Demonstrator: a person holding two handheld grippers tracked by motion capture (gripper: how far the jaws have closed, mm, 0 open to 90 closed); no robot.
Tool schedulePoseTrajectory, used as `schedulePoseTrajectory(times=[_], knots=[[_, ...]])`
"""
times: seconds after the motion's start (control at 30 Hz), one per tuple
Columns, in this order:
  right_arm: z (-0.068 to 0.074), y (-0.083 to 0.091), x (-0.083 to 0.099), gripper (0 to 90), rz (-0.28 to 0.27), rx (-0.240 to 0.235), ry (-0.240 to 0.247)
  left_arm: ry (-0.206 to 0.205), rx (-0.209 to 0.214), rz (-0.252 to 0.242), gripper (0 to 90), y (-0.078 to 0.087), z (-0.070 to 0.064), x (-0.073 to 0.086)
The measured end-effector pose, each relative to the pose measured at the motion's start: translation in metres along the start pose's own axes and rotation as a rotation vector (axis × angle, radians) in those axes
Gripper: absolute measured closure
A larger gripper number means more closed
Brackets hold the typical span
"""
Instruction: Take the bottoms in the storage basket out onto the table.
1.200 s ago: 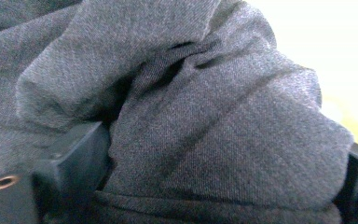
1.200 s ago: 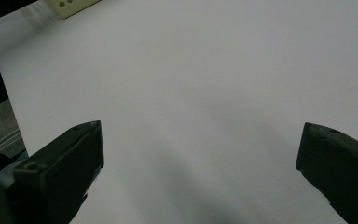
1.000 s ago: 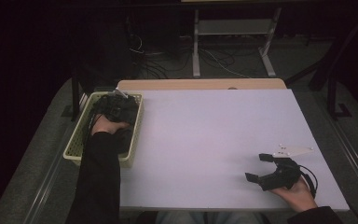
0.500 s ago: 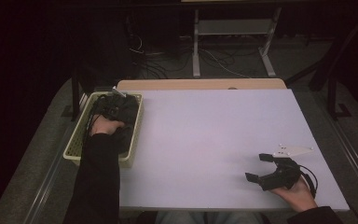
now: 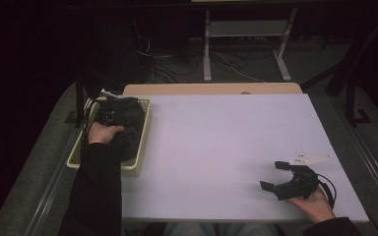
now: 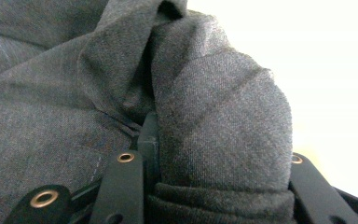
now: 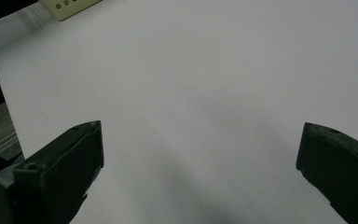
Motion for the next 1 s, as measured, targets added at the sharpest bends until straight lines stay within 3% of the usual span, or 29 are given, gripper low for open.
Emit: schedulePoseTrajectory(times=[0.13, 0.6, 0.73, 0.9, 1.0], knots=[[0.0, 0.0, 0.0, 0.2, -0.003, 0.002, 0.0, 0.026, 0.021, -0.057, 59.5, 0.013, 0.002, -0.003], [0.0, 0.0, -0.001, 0.3, -0.002, 0.002, 0.004, 0.04, 0.11, -0.175, 59.6, 0.052, 0.002, -0.01], [0.0, -0.001, -0.001, 0.2, -0.002, 0.003, 0.005, 0.022, 0.106, -0.176, 59.6, 0.057, -0.002, -0.014], [0.0, -0.001, -0.001, 0.2, -0.002, 0.001, 0.006, 0.014, 0.131, -0.199, 59.6, 0.07, -0.007, -0.021], [0.0, -0.001, -0.001, 0.2, -0.001, 0.0, 0.006, 0.0, 0.117, -0.196, 59.7, 0.078, -0.01, -0.024]])
Point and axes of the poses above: each handheld gripper's, and its own axes: y roughly backward along the jaws, x roughly out of its underside, z roughly to its left, the point moved 5 cm from there along -y, roughly forward along the jaws
